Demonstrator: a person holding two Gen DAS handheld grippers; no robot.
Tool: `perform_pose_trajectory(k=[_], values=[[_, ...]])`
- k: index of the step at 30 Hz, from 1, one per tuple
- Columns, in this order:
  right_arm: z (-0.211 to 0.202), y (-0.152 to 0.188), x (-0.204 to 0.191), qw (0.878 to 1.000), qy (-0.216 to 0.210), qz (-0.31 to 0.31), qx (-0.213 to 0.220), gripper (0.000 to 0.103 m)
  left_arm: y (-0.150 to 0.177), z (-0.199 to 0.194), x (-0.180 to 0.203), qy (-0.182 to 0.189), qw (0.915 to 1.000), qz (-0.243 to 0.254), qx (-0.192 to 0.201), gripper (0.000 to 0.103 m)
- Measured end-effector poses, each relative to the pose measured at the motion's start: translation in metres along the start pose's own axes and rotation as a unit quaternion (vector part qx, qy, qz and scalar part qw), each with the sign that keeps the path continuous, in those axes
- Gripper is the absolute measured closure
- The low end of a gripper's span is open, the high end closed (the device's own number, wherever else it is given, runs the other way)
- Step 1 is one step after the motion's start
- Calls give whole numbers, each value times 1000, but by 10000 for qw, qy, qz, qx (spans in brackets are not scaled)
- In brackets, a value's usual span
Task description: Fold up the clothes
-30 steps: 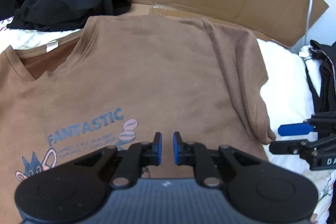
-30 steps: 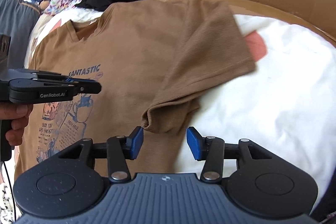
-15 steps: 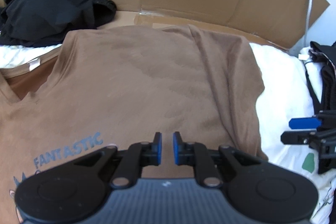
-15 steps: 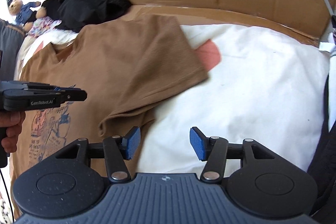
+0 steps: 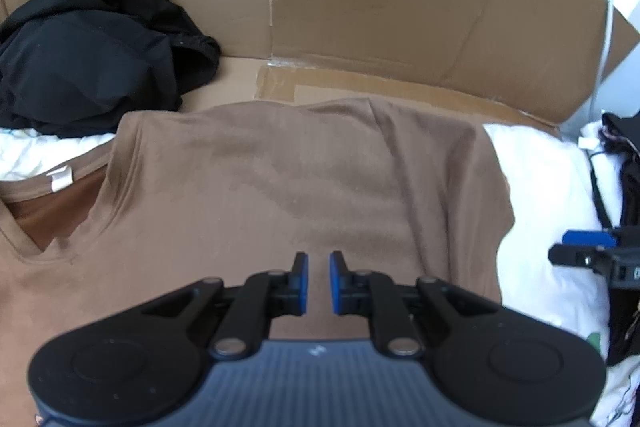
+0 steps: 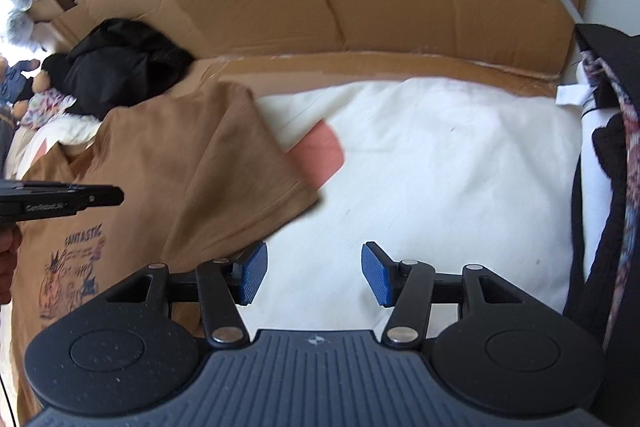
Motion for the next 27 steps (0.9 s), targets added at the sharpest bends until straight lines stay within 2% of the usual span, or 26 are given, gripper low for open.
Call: perform_pose_trajectory(k=[7,11,16,19,23,26,27], values=[[15,-13,-2,9999,-6,-3,148,46,-2,5,-10,-83,9998,124,-112,92],[29,-21,-13,9993,10,-347,165,47,-5,6,-17,-89,9999,98,-96,92],[44,-25,-14,9991,-19,-401,133,51,-20,13,-22,48,10000,45,37,93],[49,-24,-15,9985,15,-545,103,51,-29,19,-18,156,9998,39,96,93],[50,-23,-12,9988,-95,-439,198,51,-48,30,-5,235,9995,58,179,93],[51,-24,-11,9984,-173,-488,236,61,-63,36,4,332,9991,49,250,94],[51,-23,-11,9981,-218,-539,228,70,-67,39,6,344,9991,67,255,94]])
Point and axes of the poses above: each gripper's, at about its wrist camera, not at the fingertips, and z roughly the way its jaws point, x to its right, y to its underside, the point moved 3 cm from there along z, roughly the way its jaws point, and after that the axes turned 3 degrees about -z, right-handed, at the moved point
